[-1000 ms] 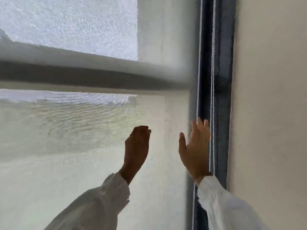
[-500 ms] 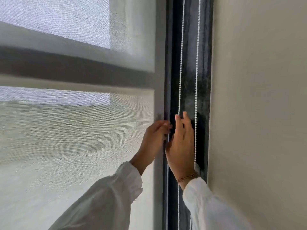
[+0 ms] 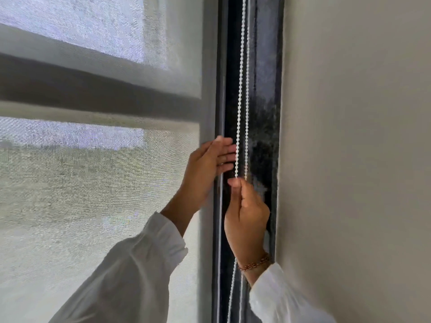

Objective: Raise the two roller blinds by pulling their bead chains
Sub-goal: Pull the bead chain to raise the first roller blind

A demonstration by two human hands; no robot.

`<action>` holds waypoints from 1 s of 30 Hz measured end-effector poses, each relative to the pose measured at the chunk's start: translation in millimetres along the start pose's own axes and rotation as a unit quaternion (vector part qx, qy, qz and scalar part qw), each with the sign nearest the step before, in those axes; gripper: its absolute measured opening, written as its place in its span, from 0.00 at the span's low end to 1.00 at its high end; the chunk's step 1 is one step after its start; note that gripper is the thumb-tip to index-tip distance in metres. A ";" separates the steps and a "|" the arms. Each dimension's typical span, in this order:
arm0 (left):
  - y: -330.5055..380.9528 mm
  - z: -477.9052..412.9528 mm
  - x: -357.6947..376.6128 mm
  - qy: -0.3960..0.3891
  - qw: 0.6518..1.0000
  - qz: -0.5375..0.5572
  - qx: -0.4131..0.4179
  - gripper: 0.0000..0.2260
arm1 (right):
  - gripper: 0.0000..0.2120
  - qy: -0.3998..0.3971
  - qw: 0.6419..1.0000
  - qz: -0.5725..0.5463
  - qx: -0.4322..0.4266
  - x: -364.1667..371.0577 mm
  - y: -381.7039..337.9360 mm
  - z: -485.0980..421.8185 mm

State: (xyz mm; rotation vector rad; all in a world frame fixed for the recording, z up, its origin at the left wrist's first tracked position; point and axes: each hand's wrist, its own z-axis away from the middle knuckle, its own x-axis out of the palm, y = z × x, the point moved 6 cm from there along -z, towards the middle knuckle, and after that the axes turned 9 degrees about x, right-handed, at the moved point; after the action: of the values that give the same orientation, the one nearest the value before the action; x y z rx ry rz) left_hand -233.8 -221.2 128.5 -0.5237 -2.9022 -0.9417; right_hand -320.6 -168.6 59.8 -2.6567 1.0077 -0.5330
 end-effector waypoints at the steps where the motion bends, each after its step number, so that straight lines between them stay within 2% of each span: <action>1: 5.2 1.8 3.5 0.000 1.000 0.013 0.011 0.12 | 0.16 0.000 1.000 0.001 -0.003 -2.8 0.1 7.5; 5: 18.1 6.3 6.3 0.050 0.997 -0.007 0.052 0.13 | 0.18 0.008 1.000 -0.001 -0.010 -15.2 -8.5 25.4; 9: 33.4 8.8 15.5 0.039 0.998 0.048 0.027 0.13 | 0.12 -0.001 1.000 0.013 -0.012 -23.9 -26.1 36.6; 11: 46.7 10.9 20.0 0.035 0.998 0.003 0.045 0.11 | 0.13 -0.007 1.000 -0.005 0.002 -30.2 -35.8 40.0; 13: 51.8 16.5 27.7 -0.012 0.997 -0.063 0.039 0.06 | 0.17 -0.005 1.000 -0.022 0.004 -38.7 -49.3 42.0; 14: 48.4 22.0 33.2 -0.051 0.997 -0.060 0.004 0.04 | 0.18 -0.002 1.000 -0.022 0.004 -42.4 -55.8 43.2; 17: 42.3 47.2 42.7 -0.128 0.985 0.048 -0.108 0.04 | 0.17 0.005 1.000 0.000 0.003 -52.4 -79.9 45.6; 19: 47.7 59.7 38.2 -0.096 0.986 0.056 -0.123 0.06 | 0.15 0.009 1.000 0.008 0.005 -59.4 -96.5 47.3; 21: 55.3 71.6 25.1 -0.023 0.993 0.043 -0.112 0.13 | 0.16 0.017 1.000 0.012 0.012 -69.6 -113.3 46.3; 25: 90.2 99.8 -0.4 0.096 0.994 -0.051 0.006 0.17 | 0.23 0.050 0.998 0.026 0.029 -90.8 -141.8 45.3; 27: 110.3 114.3 -5.3 0.117 0.990 -0.064 0.038 0.19 | 0.22 0.053 0.997 0.028 0.047 -96.3 -153.6 43.6; 30: 136.7 135.3 -6.3 0.102 0.990 -0.070 0.060 0.20 | 0.18 0.058 0.995 0.020 0.081 -100.8 -169.6 44.8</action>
State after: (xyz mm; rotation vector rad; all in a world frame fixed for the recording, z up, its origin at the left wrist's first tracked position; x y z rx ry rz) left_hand -174.6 -41.4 94.3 -0.2037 -2.8151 -0.7767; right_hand -272.5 27.9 54.6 -2.4827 1.0030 -0.7343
